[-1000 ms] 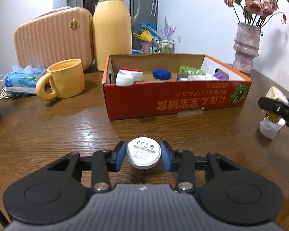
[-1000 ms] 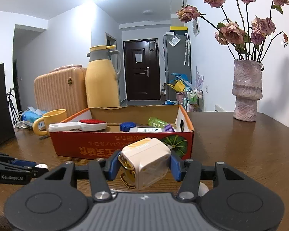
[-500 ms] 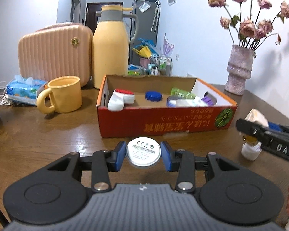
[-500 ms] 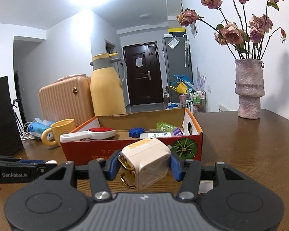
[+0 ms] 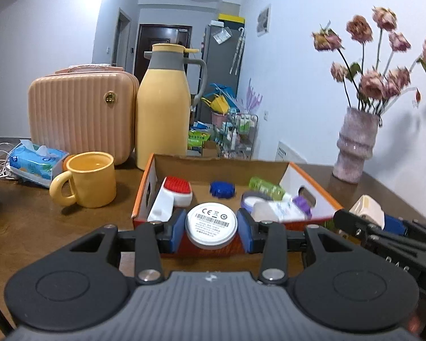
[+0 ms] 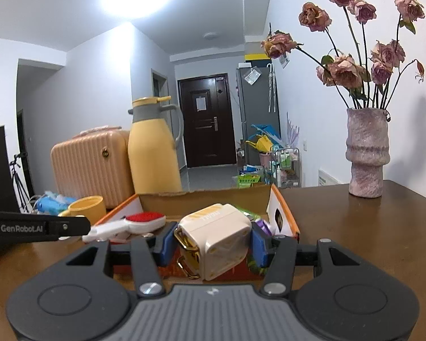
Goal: Organize rigid objects
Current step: 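Carry the white disc and plug adapter with both tools over the box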
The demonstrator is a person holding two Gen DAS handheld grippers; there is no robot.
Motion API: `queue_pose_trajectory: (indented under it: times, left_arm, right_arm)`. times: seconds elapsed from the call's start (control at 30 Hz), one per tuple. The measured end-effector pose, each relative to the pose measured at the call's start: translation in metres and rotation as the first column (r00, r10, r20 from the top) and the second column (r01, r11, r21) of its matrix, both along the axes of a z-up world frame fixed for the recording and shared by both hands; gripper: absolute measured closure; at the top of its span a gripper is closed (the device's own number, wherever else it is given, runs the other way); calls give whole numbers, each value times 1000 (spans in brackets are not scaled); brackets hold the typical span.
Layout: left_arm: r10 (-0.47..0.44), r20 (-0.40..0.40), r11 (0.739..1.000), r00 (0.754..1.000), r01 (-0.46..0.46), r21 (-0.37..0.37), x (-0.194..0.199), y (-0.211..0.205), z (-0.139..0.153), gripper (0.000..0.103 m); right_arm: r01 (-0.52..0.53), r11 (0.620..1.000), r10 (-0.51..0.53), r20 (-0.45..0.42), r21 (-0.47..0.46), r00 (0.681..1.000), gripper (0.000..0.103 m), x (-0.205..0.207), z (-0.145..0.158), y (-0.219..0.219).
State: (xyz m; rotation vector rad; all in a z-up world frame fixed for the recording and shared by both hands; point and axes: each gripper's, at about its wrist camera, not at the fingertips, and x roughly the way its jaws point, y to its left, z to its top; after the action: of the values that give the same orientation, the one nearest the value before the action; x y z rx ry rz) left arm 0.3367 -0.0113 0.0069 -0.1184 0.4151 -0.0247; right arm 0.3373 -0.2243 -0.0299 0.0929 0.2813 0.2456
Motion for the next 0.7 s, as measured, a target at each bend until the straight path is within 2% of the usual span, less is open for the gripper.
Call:
queue_pose_trajectory:
  times: [0.13, 0.7]
  left_arm:
    - [3, 8, 1000, 1000, -3, -30, 17, -2, 6, 63]
    - [84, 8, 996, 996, -84, -18, 88, -1, 0, 63]
  right_arm:
    - [19, 1000, -20, 18, 18, 1000, 51, 13, 7, 1]
    - [82, 997, -82, 23, -4, 996, 51, 80, -2, 18]
